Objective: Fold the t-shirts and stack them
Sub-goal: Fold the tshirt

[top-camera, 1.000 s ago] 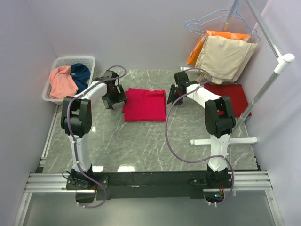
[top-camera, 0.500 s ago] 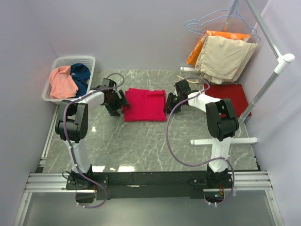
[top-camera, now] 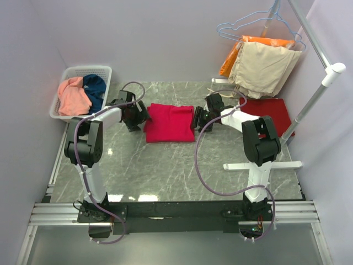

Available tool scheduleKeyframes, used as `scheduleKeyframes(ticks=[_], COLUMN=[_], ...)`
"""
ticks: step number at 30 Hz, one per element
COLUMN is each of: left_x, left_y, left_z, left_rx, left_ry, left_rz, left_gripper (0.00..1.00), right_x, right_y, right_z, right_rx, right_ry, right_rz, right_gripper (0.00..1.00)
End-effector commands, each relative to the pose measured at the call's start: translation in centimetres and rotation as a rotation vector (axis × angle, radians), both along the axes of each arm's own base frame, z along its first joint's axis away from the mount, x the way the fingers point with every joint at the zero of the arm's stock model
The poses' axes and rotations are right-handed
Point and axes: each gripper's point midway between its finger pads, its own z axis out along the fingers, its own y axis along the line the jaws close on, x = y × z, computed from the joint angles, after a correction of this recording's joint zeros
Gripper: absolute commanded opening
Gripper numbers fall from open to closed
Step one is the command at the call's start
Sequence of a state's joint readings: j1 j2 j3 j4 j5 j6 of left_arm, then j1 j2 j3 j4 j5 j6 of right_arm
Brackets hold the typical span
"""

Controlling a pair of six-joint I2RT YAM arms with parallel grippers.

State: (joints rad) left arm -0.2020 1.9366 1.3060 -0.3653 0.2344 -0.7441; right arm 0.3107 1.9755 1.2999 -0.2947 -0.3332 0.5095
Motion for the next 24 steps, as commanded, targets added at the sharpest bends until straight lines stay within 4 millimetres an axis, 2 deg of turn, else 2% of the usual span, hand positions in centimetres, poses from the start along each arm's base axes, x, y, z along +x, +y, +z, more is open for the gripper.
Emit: scheduleKeyframes(ticks=[1,3,7,11,15,17,20,24], left_x=[2.3,2.4,2.6,2.6,2.8,3.1,3.3,3.3], left_y=[-1.5,-1.6,-1.2,-0.6,-0.8,-0.9,-1.1,-1.4], left_z=[2.5,2.4,2.3,1.5,1.0,0.7,0.7,0.3], left_rx=[-0.071,-0.077,-0.048,-0.021,-0.035,-0.036,-0.045,-0.06], left_ry=[-0.121,-0.115,-0.105,-0.078,-0.062,-0.061,-0.06,-0.05], left_rz=[-0.055,-0.061,-0.051,-0.016,-0.017,-0.02,-0.024,-0.037], left_gripper=[0.86,0.86,0.86,0.86,0.86,0.85,0.85,0.85], right_x=[1.4,2.0,2.9,3.4,3.7,3.7,3.9,4.3], right_y=[-0.7,-0.6,-0.7,-0.8,-0.7,-0.8,-0.6,-0.1], right_z=[3.3,3.5,3.9,5.5,6.7,6.1,6.6,8.1], right_rx=[-0.039,-0.041,-0.049,-0.046,-0.038,-0.051,-0.048,-0.03], right_ry=[-0.124,-0.136,-0.146,-0.191,-0.22,-0.195,-0.203,-0.245], right_rz=[-0.001,0.006,-0.015,-0.049,-0.048,-0.042,-0.041,-0.027], right_gripper=[0.68,0.72,0.72,0.69,0.68,0.68,0.67,0.68])
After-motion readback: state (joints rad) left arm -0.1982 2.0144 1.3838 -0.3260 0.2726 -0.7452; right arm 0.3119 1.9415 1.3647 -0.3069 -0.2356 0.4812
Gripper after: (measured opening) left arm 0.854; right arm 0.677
